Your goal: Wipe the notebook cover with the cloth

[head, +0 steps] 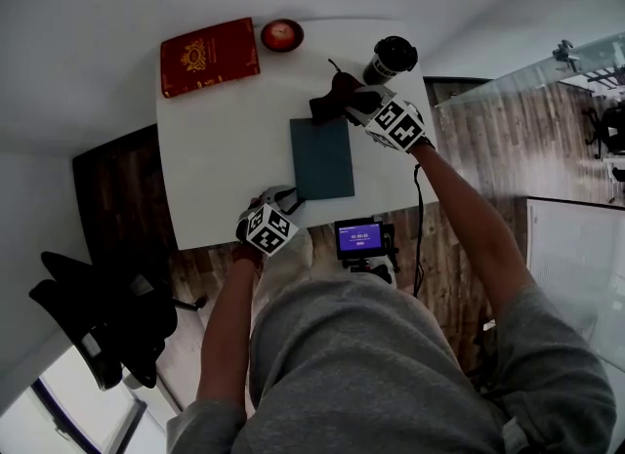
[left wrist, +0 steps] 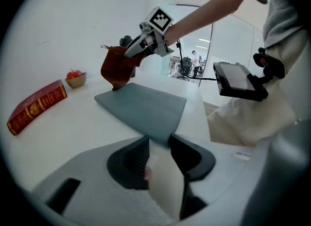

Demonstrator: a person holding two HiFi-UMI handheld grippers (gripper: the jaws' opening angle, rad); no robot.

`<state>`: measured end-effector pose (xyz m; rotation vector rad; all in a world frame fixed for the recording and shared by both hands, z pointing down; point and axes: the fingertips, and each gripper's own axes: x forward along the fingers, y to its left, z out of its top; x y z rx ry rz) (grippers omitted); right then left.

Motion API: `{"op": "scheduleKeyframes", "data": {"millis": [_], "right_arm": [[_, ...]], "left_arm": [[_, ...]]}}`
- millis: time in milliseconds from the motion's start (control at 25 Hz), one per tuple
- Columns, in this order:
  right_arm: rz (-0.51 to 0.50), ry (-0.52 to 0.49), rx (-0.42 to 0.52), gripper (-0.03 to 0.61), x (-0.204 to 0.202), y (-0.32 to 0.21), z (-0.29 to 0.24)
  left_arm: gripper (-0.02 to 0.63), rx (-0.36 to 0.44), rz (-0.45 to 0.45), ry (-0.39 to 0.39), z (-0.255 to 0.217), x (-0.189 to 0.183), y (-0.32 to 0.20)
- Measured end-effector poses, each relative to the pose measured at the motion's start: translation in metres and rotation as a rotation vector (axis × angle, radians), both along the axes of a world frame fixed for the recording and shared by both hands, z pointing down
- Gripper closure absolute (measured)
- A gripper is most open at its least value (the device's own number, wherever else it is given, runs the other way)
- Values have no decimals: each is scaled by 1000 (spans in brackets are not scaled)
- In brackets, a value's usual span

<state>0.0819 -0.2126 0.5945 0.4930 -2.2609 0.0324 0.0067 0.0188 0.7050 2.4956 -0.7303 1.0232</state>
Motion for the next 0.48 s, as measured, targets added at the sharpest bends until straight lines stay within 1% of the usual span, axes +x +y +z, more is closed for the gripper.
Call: {"op": "scheduleKeyframes", "data": {"millis": [80, 120, 200, 320, 400, 480], "right_arm": [[18, 16, 13, 476, -1, -6, 3], [22, 34, 4, 476, -1, -4, 9], [24, 89, -42, 476, 2, 6, 30], [22, 167, -141, 476, 8, 33, 69], [35, 179, -180, 474, 10, 43, 85], [48, 179, -196, 476, 10, 45, 92]], "left_arm": [[468, -2, 0, 0, 0, 0, 0], [468, -3, 0, 0, 0, 0, 0], [468, -4, 0, 1, -1, 0, 0], [468, -6, 0, 2, -1, 0, 0], [468, -7, 1, 4, 0, 0, 0], [468, -7, 3, 4, 1, 0, 0]]}}
